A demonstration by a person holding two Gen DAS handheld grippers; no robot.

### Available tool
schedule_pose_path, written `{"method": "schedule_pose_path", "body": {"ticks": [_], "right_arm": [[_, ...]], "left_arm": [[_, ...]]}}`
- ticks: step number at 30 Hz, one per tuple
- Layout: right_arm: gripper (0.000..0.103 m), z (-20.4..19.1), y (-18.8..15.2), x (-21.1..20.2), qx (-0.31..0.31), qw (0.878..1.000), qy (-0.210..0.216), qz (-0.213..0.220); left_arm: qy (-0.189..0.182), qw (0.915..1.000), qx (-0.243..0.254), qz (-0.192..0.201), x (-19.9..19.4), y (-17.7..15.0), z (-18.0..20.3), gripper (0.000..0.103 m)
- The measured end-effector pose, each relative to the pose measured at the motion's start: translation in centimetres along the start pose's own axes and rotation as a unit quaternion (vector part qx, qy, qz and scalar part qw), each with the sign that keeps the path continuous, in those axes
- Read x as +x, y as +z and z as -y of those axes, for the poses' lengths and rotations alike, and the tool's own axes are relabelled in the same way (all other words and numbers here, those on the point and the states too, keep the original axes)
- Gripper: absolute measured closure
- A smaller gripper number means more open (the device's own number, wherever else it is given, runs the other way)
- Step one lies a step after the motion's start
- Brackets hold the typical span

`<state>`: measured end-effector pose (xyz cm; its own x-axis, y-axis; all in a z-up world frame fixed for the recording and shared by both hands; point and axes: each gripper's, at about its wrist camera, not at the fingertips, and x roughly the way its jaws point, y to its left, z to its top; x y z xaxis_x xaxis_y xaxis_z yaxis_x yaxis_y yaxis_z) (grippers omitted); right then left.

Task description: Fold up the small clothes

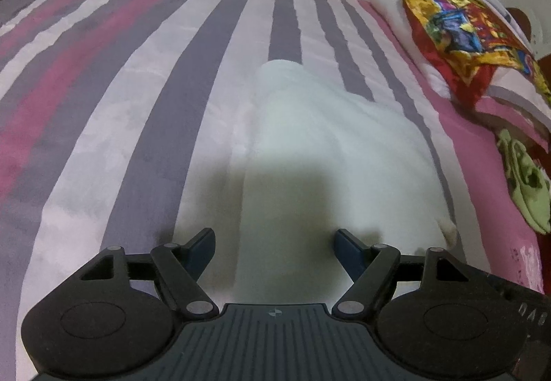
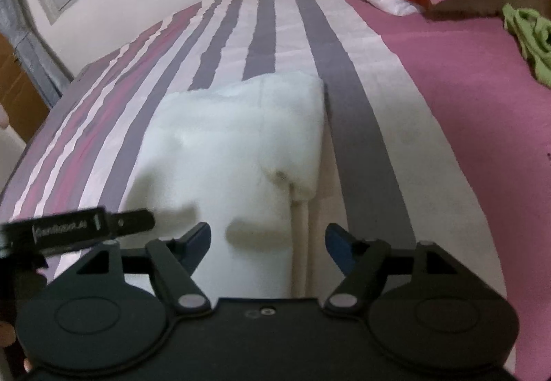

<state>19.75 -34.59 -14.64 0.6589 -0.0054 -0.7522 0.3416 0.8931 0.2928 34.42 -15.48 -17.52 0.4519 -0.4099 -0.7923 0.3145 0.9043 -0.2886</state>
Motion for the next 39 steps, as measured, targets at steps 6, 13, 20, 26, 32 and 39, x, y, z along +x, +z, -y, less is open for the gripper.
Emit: {"method": "schedule_pose_path", "body": {"ticks": [6, 13, 20, 26, 32, 39], "right_arm": [[0.027, 1.0, 1.7, 2.3, 0.03, 0.999, 0.008, -0.009], [0.026, 1.3, 1.6, 3.8, 0.032, 0.999, 0.008, -0.018], [0.024, 1.4, 2.1, 5.0, 0.031, 0.999, 0.024, -0.018], [0.025, 1.7, 2.7, 5.9, 0.039, 0.998, 0.037, -0.016], [0.03, 1.8, 3.1, 6.6, 0.043, 0.998, 0.044, -0.016], [0.038, 1.5, 3.1, 6.7, 0.039, 0.998, 0.052, -0.013]], "left_arm": [[0.012, 0.9999, 0.011, 0.005, 1.3, 0.3, 0.4, 0.012], [-0.01, 0.9999, 0.012, 0.001, 2.3, 0.5, 0.3, 0.012], [-0.028, 0.9995, 0.013, -0.002, 3.2, 0.7, 0.7, 0.012], [-0.036, 0.9993, 0.012, -0.001, 3.8, 0.9, 0.9, 0.012], [-0.047, 0.9989, 0.008, -0.001, 4.2, 1.1, 0.9, 0.016], [-0.06, 0.9982, 0.005, -0.004, 4.3, 1.2, 0.7, 0.018]]}}
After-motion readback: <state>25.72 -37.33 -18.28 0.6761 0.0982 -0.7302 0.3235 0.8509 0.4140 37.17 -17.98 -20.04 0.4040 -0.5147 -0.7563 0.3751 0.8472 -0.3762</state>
